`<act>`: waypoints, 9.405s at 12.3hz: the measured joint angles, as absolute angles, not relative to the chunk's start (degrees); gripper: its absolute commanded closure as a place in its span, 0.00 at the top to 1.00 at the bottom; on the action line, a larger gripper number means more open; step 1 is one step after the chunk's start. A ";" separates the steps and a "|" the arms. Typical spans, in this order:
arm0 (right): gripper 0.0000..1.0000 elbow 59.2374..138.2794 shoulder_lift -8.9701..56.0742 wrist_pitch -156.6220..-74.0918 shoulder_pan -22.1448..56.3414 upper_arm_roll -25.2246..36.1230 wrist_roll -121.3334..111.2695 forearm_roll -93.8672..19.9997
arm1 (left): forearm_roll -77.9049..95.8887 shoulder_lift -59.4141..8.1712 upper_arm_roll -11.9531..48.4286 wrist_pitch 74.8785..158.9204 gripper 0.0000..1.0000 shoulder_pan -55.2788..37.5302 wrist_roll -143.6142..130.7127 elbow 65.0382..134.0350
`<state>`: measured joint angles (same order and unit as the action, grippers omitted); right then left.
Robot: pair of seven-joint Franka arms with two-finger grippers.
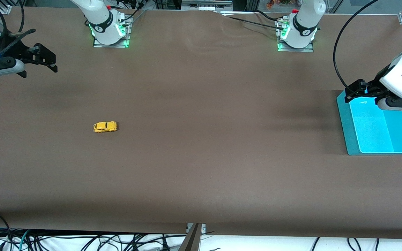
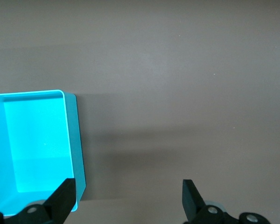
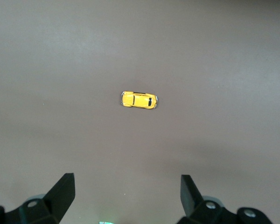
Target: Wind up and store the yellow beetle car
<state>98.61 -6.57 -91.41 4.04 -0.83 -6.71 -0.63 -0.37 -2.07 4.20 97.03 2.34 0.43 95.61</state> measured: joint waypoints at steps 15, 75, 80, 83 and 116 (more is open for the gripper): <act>1.00 97.90 -6.49 -91.17 4.04 -0.80 -6.69 -0.44 | -0.37 -2.80 3.43 95.83 1.00 3.07 0.80 95.52; 1.00 109.34 12.57 -115.76 -0.92 -6.50 -59.67 -0.55 | -0.29 -2.90 3.41 95.78 1.00 3.08 0.81 95.43; 1.00 115.19 17.13 -130.01 -1.42 -7.12 -79.55 -0.51 | -0.29 -2.90 3.41 95.77 1.00 3.07 0.81 95.42; 1.00 121.81 17.66 -139.31 -1.78 -8.25 -82.23 -0.45 | -0.29 -2.90 3.42 95.76 1.00 3.07 0.81 95.42; 0.16 128.09 23.99 -155.22 -18.25 -9.05 -110.53 -0.45 | -0.29 -2.90 3.41 95.74 1.00 3.08 0.81 95.42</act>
